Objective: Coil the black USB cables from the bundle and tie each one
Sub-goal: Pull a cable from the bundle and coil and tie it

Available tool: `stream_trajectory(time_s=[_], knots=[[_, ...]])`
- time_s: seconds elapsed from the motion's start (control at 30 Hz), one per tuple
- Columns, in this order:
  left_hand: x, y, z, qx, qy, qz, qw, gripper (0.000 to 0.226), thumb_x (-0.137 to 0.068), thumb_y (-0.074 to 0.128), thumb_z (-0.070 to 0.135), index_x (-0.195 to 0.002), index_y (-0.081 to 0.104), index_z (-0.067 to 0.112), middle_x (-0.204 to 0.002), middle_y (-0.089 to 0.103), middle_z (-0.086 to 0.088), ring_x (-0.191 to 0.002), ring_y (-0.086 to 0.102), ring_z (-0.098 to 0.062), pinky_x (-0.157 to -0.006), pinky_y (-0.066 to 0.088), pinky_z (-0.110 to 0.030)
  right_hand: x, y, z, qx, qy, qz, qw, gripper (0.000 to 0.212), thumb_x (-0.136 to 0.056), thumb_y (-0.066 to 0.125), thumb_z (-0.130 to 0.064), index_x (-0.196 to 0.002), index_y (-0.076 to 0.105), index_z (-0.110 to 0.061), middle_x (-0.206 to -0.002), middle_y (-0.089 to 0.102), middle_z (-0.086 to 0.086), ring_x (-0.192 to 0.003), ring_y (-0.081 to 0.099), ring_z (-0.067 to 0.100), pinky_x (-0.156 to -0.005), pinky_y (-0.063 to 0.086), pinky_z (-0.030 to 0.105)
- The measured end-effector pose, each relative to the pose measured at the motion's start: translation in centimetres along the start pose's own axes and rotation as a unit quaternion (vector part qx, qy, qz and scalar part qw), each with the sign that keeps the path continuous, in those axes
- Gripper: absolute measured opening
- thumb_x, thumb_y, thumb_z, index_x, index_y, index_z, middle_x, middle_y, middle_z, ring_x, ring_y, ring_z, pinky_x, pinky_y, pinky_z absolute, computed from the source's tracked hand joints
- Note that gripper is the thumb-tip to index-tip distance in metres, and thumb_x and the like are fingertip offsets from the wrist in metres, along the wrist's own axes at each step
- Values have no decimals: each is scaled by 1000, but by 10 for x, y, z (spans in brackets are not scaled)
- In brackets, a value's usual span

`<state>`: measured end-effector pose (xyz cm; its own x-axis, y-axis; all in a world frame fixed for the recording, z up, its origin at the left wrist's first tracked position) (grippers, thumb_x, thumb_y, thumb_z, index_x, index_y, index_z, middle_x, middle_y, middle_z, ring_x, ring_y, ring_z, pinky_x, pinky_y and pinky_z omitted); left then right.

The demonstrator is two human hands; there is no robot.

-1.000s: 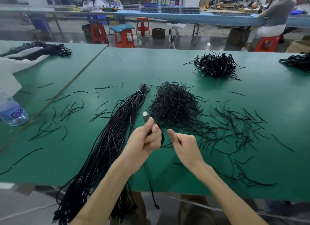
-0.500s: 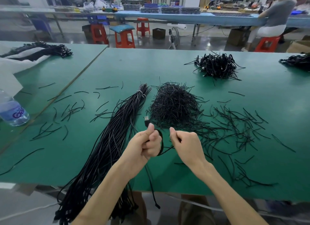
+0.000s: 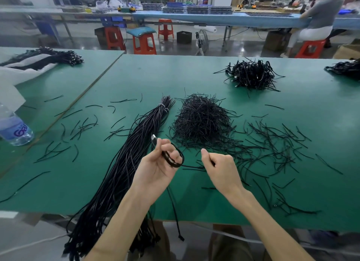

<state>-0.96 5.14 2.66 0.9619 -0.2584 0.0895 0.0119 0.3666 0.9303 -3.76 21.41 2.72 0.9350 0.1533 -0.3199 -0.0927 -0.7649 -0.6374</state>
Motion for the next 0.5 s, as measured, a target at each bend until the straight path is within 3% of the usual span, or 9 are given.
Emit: stream_trajectory(time_s=[0.13, 0.23, 0.3, 0.37, 0.43, 0.5], knots=[[-1, -1, 4, 5, 20, 28, 999, 35, -102, 49, 29, -95, 78, 11, -95, 75, 4, -89, 74, -17, -77, 60, -33, 1, 2, -3, 4, -5, -10, 1000, 61, -106, 44, -40, -53, 24, -18, -44, 22, -9, -43, 24, 14, -47, 26, 29], [-1, -2, 5, 17, 25, 30, 999, 36, -103, 48, 28, -97, 78, 10, -97, 74, 4, -83, 72, -15, -73, 59, -31, 1, 2, -3, -4, -5, -15, 1000, 61, -106, 44, -41, -53, 25, -18, -44, 23, -9, -42, 24, 13, -46, 26, 27], [-2, -2, 4, 7, 11, 19, 1000, 38, -107, 44, 26, -96, 77, 12, -84, 67, 9, -62, 58, -9, -65, 52, -25, 0, 2, -3, -8, -5, -18, 1000, 62, -106, 45, -40, -53, 25, -16, -44, 23, -7, -43, 23, 13, -45, 25, 26], [-2, -1, 1, -38, -13, 5, 999, 39, -111, 40, 26, -92, 73, 16, -66, 48, 12, -49, 35, -7, -59, 42, -21, -1, 0, -3, -11, -8, -21, 1000, 62, -106, 46, -40, -53, 26, -15, -44, 24, -6, -43, 22, 12, -46, 24, 24], [0, -2, -1, -109, -27, 8, 994, 36, -109, 44, 33, -86, 67, 17, -60, 31, 10, -48, 23, -8, -52, 31, -21, -4, -1, -5, -10, -18, -26, 999, 62, -106, 46, -39, -53, 26, -15, -44, 25, -6, -42, 22, 12, -46, 24, 21], [3, -4, 1, -248, -15, 11, 969, 38, -106, 48, 38, -77, 61, 18, -60, 23, 9, -49, 18, -9, -50, 21, -23, -6, -3, -8, 1, -32, -32, 999, 62, -106, 47, -38, -52, 26, -16, -43, 25, -5, -41, 22, 13, -46, 24, 21]])
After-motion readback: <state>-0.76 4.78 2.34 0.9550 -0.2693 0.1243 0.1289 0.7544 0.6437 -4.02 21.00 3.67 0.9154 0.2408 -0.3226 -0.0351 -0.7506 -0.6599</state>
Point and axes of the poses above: each hand's wrist, its own x-axis away from the middle knuckle, its own y-axis out of the palm, z = x × y, the point moved 8 cm from there along -x, towards the middle knuckle
